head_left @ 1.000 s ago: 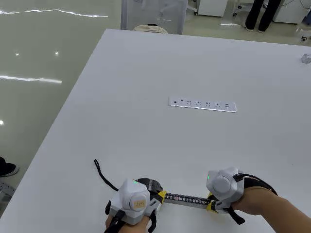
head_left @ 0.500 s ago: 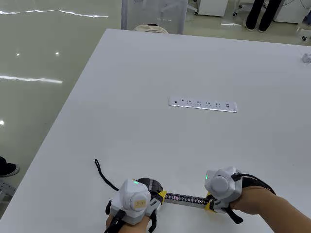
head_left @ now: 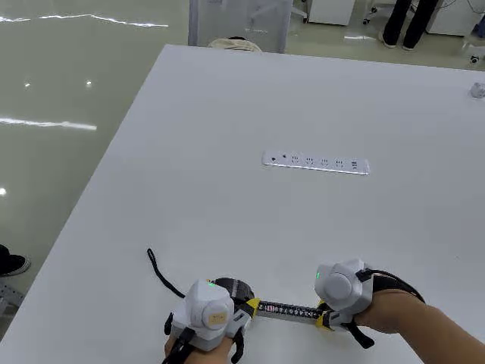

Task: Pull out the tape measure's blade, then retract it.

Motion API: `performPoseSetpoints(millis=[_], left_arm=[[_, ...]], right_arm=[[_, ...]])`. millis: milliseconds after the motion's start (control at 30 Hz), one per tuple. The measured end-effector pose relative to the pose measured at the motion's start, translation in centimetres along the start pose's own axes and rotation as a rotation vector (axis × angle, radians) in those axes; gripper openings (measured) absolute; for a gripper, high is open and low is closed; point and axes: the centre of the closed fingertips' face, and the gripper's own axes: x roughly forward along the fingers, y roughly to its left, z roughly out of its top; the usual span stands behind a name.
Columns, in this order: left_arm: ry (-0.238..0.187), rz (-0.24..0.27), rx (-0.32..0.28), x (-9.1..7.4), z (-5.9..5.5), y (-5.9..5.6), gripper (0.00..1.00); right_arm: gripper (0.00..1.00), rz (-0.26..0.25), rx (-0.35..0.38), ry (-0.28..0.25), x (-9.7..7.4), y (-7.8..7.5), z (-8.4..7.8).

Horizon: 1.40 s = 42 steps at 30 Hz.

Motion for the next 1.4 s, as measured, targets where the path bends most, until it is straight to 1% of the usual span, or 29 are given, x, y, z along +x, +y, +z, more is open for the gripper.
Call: performPoseSetpoints(millis=[300,433,600,1400], left_arm=[[0.004,-0.001,0.000,0.0,0.0,0.0,0.59],[0.011,0.002,0.003,0.1,0.0,0.0,0.59],[0.012,0.005,0.010,0.1,0.0,0.0,0.59],[0.015,0.007,0.004,0.2,0.0,0.1,0.59]], right_arm=[[0.15,0.003,0.000,-0.007,0.3,-0.1,0.3],[0.15,0.004,-0.001,-0.010,0.3,0.0,0.5],[0.15,0.005,-0.001,-0.014,0.4,0.0,0.7],[0.15,0.005,0.000,-0.015,0.8,0.1,1.7]])
